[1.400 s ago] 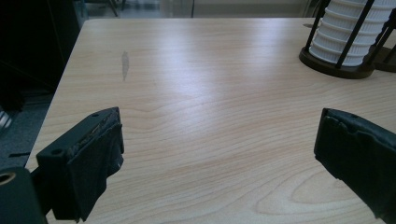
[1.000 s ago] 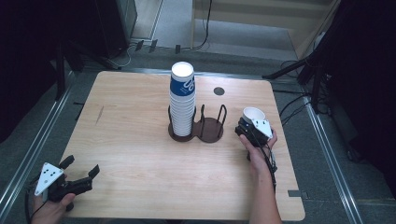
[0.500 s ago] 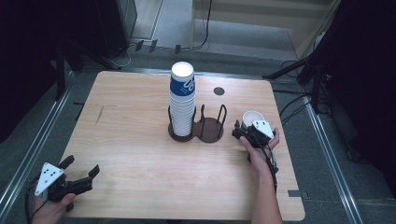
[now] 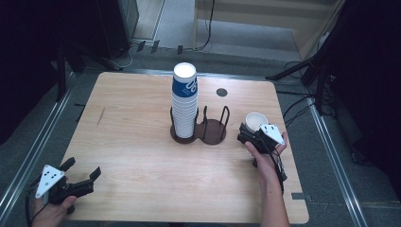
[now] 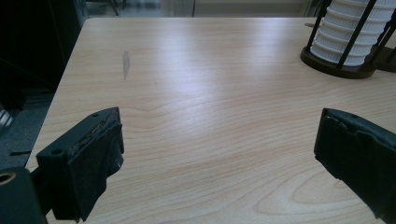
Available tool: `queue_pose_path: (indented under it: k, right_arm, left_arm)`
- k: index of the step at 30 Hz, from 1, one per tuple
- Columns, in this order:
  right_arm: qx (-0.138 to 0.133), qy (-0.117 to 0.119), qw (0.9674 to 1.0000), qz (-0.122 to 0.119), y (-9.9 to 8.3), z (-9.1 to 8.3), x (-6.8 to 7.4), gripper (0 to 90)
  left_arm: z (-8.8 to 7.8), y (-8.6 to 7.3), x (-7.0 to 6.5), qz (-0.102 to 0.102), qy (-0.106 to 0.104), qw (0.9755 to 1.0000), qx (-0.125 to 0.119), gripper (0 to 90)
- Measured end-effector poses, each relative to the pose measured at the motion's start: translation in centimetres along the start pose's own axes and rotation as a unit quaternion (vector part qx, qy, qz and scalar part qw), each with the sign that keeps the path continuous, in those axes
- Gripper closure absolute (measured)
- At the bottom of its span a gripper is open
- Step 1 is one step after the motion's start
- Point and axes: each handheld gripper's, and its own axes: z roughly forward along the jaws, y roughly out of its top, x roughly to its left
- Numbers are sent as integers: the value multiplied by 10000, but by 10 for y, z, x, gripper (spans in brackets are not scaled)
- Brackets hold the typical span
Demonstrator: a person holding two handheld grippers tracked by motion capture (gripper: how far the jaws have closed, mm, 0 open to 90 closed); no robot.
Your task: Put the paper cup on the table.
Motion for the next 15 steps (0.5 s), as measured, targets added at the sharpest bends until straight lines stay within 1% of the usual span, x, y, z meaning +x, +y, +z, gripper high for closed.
queue_pose_path:
  k: [6,9,15]
  right_arm:
    - [-51,68,9999,60,-1,-11,-4,0]
    - [-53,72,10000,-2,-3,-17,-6,0]
    - [-83,124,9999,6,-5,-30,-9,0]
  left_arm:
    - [0,0,0,-1,0,10000,-1,23]
    - [0,0,0,-6,0,10000,4,23]
    - [0,0,0,-11,5,10000,3,23]
